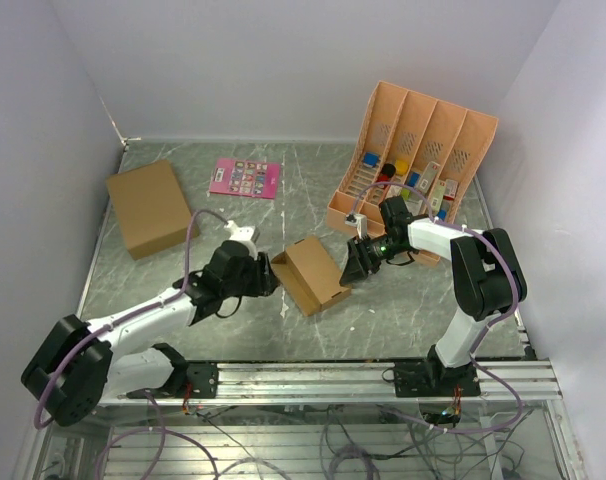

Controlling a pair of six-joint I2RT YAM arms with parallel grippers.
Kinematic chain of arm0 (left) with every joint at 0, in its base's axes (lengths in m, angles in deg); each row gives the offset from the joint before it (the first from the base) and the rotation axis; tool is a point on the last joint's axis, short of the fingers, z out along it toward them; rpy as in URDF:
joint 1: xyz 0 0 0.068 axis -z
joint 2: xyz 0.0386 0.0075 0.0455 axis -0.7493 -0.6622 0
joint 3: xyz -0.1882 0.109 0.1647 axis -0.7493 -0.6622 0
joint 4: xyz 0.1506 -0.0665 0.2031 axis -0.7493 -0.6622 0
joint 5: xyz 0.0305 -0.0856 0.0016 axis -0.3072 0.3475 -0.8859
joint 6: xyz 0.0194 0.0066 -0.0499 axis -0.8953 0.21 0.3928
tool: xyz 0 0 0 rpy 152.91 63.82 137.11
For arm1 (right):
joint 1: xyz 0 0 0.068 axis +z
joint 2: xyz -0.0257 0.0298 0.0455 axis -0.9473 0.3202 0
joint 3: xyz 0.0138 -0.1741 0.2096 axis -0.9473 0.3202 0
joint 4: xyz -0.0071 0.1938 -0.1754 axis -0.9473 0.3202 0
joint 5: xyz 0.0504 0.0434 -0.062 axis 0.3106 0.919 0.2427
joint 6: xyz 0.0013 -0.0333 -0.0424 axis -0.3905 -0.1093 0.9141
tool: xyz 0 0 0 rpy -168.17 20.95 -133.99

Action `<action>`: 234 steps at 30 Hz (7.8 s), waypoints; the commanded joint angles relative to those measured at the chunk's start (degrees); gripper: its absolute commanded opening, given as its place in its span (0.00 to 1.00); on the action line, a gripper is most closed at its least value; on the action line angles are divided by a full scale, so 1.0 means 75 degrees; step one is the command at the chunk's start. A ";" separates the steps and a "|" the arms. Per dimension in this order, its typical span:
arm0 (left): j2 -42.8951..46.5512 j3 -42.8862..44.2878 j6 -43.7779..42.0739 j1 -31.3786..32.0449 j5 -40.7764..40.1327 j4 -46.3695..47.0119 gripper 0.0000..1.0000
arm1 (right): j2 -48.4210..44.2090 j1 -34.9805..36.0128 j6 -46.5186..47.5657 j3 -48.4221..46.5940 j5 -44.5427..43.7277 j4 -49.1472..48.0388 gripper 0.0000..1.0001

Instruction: Fold the paper box

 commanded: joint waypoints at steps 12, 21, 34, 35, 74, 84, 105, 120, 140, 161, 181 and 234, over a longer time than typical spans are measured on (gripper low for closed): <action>0.1593 -0.3007 0.4904 0.0377 -0.1158 0.3564 1.00 | 0.0512 0.0209 0.0455 0.0076 -0.1184 -0.0132 0.43; -0.0360 -0.1785 0.5435 0.0325 -0.1799 0.3291 1.00 | 0.0505 0.0213 0.0439 0.0061 -0.1168 -0.0131 0.43; -0.2826 -0.0736 0.5266 -0.0197 -0.1228 0.4971 1.00 | 0.0528 0.0238 0.0465 0.0053 -0.1185 -0.0122 0.43; -0.2943 -0.0629 0.5238 -0.0217 -0.1167 0.4971 0.99 | 0.0534 0.0237 0.0467 0.0053 -0.1186 -0.0116 0.43; -0.2421 -0.0333 0.6167 0.1589 -0.1391 0.2577 0.90 | 0.0647 0.0306 0.0464 0.0018 -0.1280 -0.0115 0.43; -0.2766 0.0243 0.7138 0.2223 -0.1803 0.2363 0.67 | 0.0659 0.0343 0.0469 0.0030 -0.1327 -0.0122 0.43; -0.2258 0.0185 0.6788 0.2463 -0.1230 0.2048 0.56 | 0.0744 0.0377 0.0474 -0.0020 -0.1385 -0.0084 0.43; -0.2419 0.0522 0.6951 0.2683 -0.1111 0.2004 0.19 | 0.0747 0.0389 0.0475 -0.0005 -0.1420 -0.0092 0.43; -0.0280 0.0329 0.2593 0.0489 -0.0505 0.0326 0.80 | 0.0705 0.0388 0.0516 -0.0054 -0.1409 -0.0073 0.45; -0.4356 0.2559 0.2127 -0.1280 0.1700 0.2241 0.68 | 0.0836 0.0412 0.0523 -0.0055 -0.1432 -0.0063 0.45; -0.3583 0.2452 0.1816 -0.1271 0.1648 0.1749 0.46 | 0.0842 0.0422 0.0554 -0.0158 -0.1372 0.0008 0.45; -0.5000 -0.1251 0.4311 0.0597 0.0497 1.0356 0.99 | 0.0423 -0.0757 -0.2350 0.0869 0.0217 -0.2871 0.17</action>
